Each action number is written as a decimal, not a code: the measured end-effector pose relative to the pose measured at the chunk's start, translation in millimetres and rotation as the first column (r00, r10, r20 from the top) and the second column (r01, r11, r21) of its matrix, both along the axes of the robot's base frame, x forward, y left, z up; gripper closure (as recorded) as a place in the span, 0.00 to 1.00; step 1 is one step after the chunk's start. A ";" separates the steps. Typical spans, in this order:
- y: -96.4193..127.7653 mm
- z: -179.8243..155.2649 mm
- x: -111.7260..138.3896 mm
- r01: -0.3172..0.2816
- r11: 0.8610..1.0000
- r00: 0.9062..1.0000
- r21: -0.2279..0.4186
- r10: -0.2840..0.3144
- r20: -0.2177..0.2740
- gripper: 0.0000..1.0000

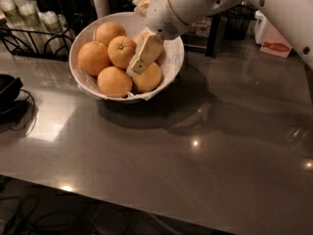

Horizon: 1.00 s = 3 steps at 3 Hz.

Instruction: Pick orange from white bowl

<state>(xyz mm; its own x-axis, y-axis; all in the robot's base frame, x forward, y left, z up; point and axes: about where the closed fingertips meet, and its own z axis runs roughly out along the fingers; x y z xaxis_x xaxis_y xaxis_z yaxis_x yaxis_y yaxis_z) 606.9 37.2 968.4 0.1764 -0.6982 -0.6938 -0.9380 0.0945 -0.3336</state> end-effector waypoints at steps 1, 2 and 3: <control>4.9 -8.2 14.5 0.005 1.000 1.000 -0.021 -0.005 0.004 0.10; 13.1 -14.5 18.1 -0.011 0.999 1.000 -0.032 0.011 0.000 0.09; 16.9 -19.4 17.7 -0.019 0.999 1.000 -0.038 0.019 -0.007 0.11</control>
Offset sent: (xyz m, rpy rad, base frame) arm 0.0202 -0.0021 -0.0058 -0.0255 -0.0077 -0.0231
